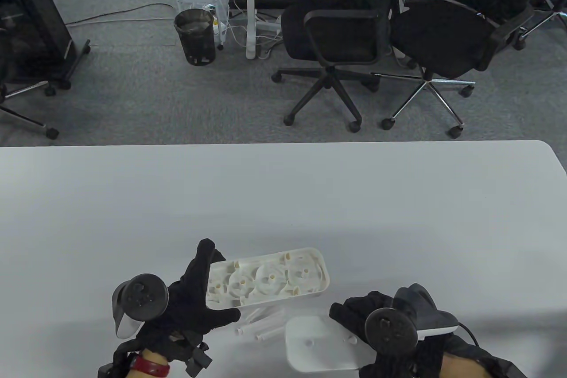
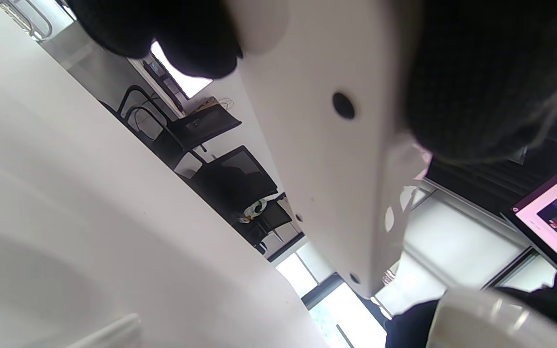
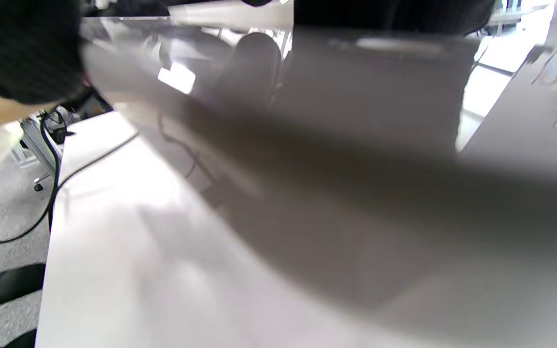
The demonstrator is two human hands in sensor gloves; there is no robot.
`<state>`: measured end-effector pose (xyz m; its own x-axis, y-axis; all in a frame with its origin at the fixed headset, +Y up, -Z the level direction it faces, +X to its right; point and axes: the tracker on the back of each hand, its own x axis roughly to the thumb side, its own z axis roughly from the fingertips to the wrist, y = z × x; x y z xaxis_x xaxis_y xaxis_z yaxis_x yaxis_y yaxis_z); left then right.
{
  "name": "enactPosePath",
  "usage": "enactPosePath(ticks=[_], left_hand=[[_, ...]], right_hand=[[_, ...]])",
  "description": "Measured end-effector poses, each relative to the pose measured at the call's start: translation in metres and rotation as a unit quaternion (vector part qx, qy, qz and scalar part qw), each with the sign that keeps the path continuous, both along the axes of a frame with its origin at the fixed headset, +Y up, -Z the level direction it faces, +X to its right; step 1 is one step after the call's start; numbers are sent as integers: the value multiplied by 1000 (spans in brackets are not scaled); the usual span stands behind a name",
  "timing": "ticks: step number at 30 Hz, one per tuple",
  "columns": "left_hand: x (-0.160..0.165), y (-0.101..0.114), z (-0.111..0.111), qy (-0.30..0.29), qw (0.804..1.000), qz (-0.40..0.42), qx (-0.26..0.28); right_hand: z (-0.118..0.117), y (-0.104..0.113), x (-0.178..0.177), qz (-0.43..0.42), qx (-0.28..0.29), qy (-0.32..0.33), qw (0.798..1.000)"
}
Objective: Fit Hanoi Tower parts together into a complete Hanoi Tower
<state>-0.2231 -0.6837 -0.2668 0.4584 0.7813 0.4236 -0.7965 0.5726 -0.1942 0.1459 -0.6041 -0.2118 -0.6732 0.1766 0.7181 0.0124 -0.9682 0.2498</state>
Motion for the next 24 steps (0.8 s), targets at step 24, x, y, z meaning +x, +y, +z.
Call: enactPosePath(ticks=[24], left_hand=[[13, 0, 3, -69, 991, 118, -9]], right_hand=[[-75, 19, -99, -8, 27, -11, 1000]])
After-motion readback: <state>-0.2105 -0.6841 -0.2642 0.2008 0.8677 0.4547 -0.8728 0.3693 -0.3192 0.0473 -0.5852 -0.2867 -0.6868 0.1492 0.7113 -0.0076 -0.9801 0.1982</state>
